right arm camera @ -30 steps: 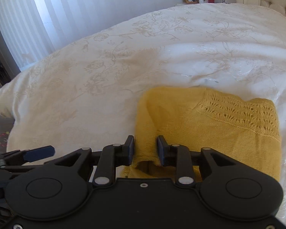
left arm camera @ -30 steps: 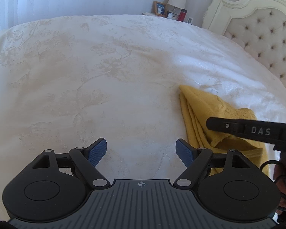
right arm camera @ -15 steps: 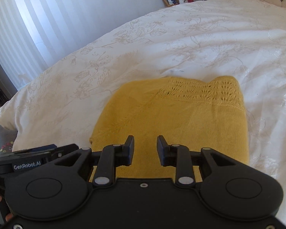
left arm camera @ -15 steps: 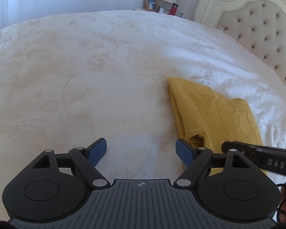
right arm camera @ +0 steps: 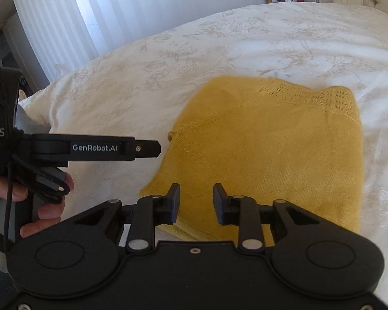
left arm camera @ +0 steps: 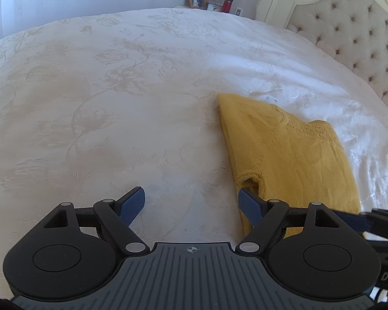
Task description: Fold small clothes
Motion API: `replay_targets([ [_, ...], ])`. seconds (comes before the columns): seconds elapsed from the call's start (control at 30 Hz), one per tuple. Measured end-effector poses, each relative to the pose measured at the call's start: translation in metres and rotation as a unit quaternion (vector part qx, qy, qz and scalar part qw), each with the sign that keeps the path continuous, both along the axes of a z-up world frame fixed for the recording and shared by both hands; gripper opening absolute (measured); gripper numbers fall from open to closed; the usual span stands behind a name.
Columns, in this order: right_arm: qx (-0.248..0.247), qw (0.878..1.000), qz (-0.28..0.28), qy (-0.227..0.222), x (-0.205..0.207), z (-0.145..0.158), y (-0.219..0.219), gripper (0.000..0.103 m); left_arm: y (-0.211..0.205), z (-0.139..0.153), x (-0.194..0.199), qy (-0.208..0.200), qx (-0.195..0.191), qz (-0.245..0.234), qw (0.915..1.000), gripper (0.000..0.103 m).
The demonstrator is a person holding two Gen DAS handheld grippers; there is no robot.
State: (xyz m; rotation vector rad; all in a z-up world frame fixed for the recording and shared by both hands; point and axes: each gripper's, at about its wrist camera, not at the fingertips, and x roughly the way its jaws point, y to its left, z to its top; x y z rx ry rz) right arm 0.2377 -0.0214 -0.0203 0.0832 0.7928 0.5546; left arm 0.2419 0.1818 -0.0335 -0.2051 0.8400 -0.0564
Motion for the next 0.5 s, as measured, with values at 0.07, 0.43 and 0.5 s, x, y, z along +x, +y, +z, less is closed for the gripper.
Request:
replay_targets([
  [0.07,0.000,1.000,-0.027,-0.010,0.004,0.005,-0.016,0.062,-0.004,-0.001,0.000,0.001,-0.001,-0.007,1.0000,0.079],
  [0.43,-0.009,0.990,-0.141,-0.004,0.050,-0.004,-0.090,0.087,-0.020,0.001,-0.007,-0.024,0.000,-0.036,0.9991,0.079],
  [0.5,-0.002,0.989,-0.151,0.003,0.059,-0.009,-0.099,0.089,-0.022,0.002,-0.010,-0.034,-0.009,-0.047,0.9983,0.079],
])
